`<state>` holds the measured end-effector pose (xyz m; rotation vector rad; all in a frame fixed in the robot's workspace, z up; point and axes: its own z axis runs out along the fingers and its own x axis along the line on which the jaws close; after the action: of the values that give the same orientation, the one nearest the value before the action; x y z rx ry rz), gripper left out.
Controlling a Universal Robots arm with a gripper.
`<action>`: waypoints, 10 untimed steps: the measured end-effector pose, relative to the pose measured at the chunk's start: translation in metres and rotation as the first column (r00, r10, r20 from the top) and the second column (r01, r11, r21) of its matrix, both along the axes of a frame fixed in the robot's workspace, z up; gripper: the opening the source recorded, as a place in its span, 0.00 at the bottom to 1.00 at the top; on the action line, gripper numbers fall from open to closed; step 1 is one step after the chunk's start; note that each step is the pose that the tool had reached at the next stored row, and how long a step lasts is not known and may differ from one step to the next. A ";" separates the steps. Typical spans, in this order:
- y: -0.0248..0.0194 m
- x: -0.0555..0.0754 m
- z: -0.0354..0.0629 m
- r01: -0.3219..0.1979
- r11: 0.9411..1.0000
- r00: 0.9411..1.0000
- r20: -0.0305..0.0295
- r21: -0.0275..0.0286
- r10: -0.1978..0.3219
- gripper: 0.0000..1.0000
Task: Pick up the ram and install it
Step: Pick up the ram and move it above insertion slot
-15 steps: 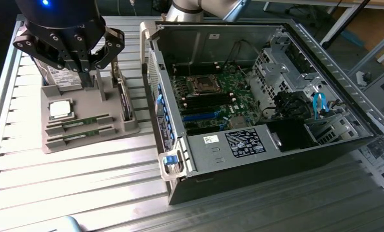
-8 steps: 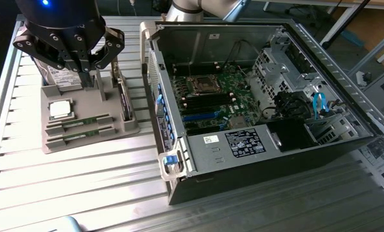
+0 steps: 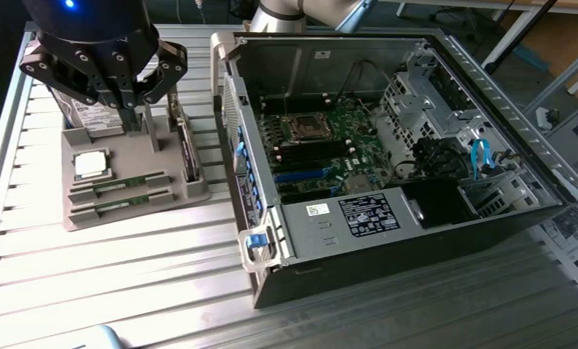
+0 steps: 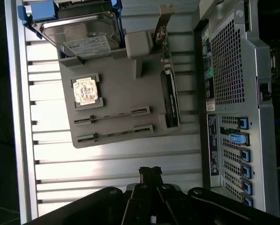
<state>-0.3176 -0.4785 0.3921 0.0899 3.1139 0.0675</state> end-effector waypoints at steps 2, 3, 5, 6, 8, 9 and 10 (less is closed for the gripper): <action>0.0000 0.000 -0.0001 -0.033 0.999 0.999 0.000 -0.001 0.033 0.11; 0.0000 -0.001 -0.0001 -0.066 0.998 0.998 0.000 -0.001 0.066 0.11; 0.0000 -0.001 -0.0002 -0.101 0.995 0.995 0.000 -0.002 0.101 0.11; 0.0000 -0.001 -0.0002 -0.111 0.994 0.994 0.000 -0.003 0.111 0.11; 0.0000 -0.002 -0.0002 -0.126 0.992 0.992 0.000 -0.003 0.126 0.11; 0.0000 -0.002 -0.0002 -0.133 0.991 0.991 0.000 -0.003 0.133 0.11; 0.0000 -0.002 -0.0002 -0.140 0.990 0.990 0.000 -0.003 0.140 0.11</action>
<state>-0.3198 -0.4785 0.3918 -0.1291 3.1155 0.0649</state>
